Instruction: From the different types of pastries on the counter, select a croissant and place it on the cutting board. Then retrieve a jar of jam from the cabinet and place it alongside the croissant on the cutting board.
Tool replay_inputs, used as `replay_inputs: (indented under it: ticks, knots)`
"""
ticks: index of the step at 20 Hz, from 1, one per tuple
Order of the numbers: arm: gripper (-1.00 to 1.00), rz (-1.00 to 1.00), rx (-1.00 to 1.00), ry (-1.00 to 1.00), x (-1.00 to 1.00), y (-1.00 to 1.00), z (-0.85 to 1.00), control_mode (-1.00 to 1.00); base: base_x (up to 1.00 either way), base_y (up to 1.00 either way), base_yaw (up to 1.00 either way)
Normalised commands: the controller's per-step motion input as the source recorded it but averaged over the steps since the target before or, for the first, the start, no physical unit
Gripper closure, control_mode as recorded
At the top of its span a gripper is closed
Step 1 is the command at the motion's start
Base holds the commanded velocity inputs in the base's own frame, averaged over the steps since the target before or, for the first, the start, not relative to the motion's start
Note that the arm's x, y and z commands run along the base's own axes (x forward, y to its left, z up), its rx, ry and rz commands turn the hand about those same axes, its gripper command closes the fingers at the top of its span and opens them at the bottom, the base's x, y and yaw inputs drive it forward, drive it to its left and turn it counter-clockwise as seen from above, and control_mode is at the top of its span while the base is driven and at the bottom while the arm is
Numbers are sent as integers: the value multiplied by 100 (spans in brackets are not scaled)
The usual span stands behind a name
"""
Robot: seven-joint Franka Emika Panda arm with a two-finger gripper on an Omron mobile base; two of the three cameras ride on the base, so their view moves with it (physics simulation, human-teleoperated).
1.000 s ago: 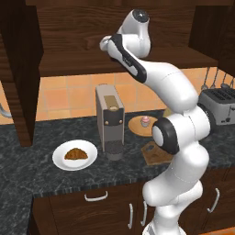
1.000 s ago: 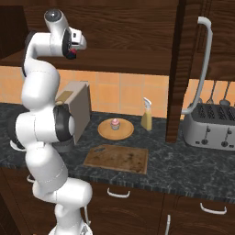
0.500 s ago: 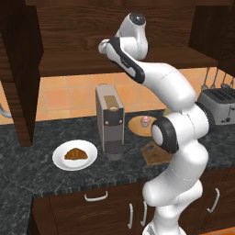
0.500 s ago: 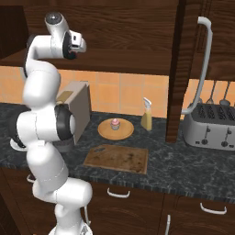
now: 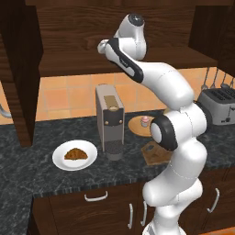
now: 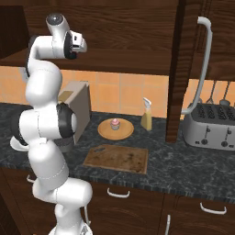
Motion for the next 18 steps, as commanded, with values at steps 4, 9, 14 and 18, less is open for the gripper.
replay_inputs:
  ticks: [4,9,14,18]
  knots:
    - [100,0,0,0,0,0,-20,-100,0,0,0]
    - [100,0,0,-1,-26,5,-5,-100,0,0,0]
    - [100,1,0,1,-55,4,0,-100,0,0,0]
    - [100,0,0,0,-68,3,0,-100,0,0,0]
